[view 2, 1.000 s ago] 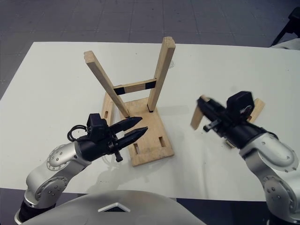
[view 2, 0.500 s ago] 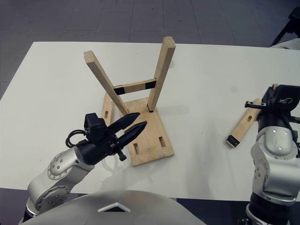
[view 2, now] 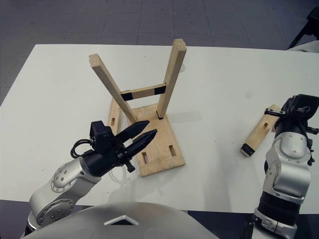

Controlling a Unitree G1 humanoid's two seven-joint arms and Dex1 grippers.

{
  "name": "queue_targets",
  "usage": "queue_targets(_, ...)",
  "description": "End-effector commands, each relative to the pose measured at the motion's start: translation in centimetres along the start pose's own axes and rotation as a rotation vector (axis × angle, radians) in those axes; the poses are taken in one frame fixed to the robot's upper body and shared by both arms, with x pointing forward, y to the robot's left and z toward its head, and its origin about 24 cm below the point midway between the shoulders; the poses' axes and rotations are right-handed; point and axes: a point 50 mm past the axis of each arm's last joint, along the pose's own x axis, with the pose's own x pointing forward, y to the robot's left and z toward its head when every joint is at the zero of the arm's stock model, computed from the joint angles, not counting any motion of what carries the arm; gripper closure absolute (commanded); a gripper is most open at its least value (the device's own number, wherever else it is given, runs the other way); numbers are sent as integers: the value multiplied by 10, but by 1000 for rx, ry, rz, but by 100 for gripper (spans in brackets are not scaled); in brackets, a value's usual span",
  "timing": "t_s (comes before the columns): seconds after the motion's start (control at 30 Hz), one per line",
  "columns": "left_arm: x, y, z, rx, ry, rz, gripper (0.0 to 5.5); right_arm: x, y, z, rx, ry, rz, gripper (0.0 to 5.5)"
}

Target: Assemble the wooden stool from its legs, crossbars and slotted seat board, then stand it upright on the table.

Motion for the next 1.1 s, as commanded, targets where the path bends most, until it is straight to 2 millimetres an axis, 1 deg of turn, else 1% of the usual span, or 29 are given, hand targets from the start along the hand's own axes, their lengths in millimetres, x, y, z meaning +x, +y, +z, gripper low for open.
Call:
queue_targets(0.03,0,-1,-1,5,19,-5,379,1,7,19,-3,-65,28,508)
queue_targets(0.1,0,-2,-1,6,20,-8,379,2,10,22,-7,-73,38,508)
queue_targets(0.17,0,-2,-1,6,19,-10,379,3,13,18,-13,-62,45,508)
queue_targets(0.43,-1,-3,1,6,18,-11,379,1,25,-12,-45,39,62,508)
queue_targets(0.57,-1,-2,2,5,18,-7,379,0,28,-23,-66,73,47,508)
queue_targets(0.67,-2,-2,3,2,18,-5,379,0,27,-25,-58,79,25,508)
queue_targets(0.8,-2,-1,4,-2,16,0,379,0,20,-25,-25,68,-52,508)
queue_targets(0.87,-2,-1,5,-3,16,2,379,-2,21,-26,10,72,-56,508)
queue_targets(0.93,-2,-1,5,-5,17,1,379,-7,33,-28,53,81,-5,508)
queue_targets(1.0,-2,-1,4,-5,20,0,379,-16,50,-27,105,74,90,508)
queue_targets(1.1,-2,0,3,-6,28,-1,379,-32,78,-23,130,50,246,508)
